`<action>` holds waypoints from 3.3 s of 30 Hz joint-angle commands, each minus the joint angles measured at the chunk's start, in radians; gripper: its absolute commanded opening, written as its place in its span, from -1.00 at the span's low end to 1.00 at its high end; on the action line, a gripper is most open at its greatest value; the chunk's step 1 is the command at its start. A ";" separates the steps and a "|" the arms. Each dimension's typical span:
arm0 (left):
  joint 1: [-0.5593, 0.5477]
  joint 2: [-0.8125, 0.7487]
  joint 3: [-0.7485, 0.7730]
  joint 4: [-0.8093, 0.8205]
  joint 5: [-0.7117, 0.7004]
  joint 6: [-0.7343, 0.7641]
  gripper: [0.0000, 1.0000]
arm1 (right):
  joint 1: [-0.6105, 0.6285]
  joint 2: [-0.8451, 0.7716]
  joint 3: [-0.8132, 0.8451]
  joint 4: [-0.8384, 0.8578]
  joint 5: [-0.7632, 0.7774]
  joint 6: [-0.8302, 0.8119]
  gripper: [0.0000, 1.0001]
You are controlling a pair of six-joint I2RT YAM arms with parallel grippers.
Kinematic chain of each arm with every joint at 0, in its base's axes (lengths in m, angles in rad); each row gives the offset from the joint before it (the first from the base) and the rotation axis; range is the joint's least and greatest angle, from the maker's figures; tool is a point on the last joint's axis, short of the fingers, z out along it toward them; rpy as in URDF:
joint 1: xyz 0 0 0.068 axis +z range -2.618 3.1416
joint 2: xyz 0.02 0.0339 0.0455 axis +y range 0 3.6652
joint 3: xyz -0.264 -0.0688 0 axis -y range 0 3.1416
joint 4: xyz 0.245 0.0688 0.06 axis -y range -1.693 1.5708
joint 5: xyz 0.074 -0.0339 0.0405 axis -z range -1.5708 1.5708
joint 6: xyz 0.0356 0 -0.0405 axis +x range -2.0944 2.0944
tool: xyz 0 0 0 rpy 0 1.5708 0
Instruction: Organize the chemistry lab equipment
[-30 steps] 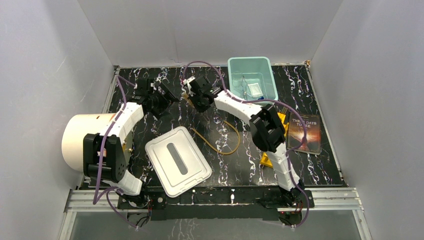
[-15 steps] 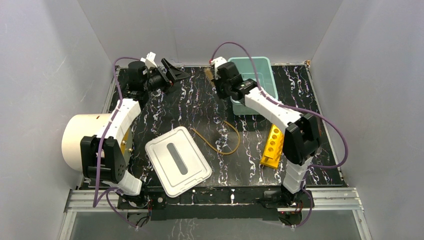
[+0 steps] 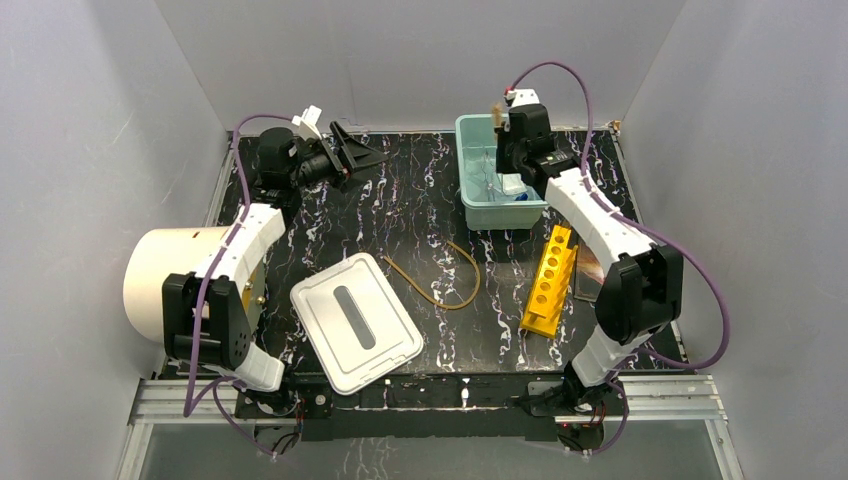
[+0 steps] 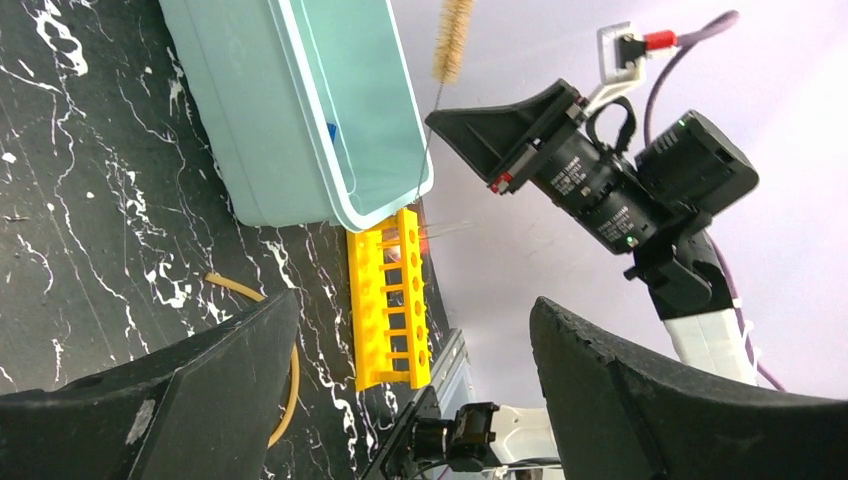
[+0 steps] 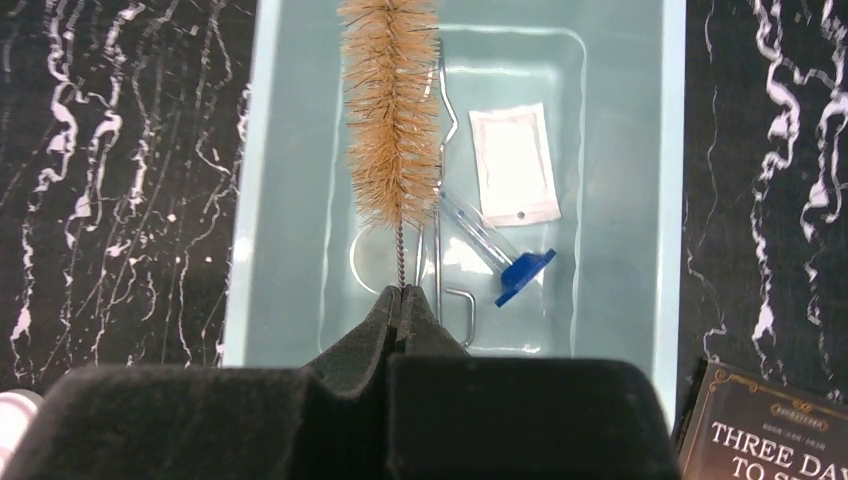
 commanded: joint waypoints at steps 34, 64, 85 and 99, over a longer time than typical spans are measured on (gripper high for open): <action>-0.062 -0.055 -0.011 -0.176 -0.124 0.088 0.70 | -0.119 0.344 0.212 -0.102 -0.015 0.013 -0.28; -0.025 0.016 0.045 -0.623 -0.466 0.170 0.73 | 0.505 -0.248 -0.432 -0.268 0.087 0.237 0.33; -0.025 0.035 0.034 -0.648 -0.418 0.159 0.73 | 0.370 -0.043 -0.513 -0.139 0.079 0.451 0.01; -0.025 0.040 0.036 -0.667 -0.412 0.170 0.72 | 0.369 0.051 -0.504 -0.134 0.112 0.479 -0.50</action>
